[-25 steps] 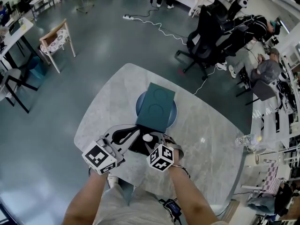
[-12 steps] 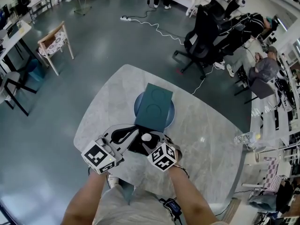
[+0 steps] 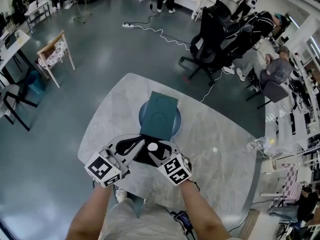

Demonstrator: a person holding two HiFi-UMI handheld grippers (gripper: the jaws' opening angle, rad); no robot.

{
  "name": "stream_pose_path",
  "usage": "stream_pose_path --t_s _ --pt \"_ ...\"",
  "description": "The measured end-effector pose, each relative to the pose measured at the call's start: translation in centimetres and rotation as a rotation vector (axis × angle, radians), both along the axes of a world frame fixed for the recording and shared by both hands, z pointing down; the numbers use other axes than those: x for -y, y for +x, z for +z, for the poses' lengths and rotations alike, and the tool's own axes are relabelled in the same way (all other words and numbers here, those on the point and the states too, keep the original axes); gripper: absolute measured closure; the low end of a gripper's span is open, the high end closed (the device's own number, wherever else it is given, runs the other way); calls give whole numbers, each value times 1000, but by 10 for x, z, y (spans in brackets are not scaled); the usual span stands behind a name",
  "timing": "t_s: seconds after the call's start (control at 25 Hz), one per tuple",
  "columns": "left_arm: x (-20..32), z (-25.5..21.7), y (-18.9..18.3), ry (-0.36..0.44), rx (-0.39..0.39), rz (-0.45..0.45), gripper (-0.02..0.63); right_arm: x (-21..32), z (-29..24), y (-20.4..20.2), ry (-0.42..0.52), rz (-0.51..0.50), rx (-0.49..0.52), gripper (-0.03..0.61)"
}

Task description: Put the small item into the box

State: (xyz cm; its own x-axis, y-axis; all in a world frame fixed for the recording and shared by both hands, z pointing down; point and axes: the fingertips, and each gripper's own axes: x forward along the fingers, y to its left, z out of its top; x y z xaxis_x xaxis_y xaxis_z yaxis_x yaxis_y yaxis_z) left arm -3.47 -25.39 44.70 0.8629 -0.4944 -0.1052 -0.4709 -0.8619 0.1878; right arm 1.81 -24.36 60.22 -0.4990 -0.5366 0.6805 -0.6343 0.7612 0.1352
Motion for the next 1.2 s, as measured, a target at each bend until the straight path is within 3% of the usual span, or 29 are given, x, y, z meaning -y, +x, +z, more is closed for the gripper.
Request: stream_pose_path --t_s 0.56,0.88,1.2 --pt "-18 -25 6 28 5 14 592 -12 -83 5 157 87 212 381" --pt "-31 -38 9 65 32 49 592 -28 -128 11 261 112 303 494" --pt "-51 -47 14 89 44 83 592 -51 -160 8 319 85 343 549"
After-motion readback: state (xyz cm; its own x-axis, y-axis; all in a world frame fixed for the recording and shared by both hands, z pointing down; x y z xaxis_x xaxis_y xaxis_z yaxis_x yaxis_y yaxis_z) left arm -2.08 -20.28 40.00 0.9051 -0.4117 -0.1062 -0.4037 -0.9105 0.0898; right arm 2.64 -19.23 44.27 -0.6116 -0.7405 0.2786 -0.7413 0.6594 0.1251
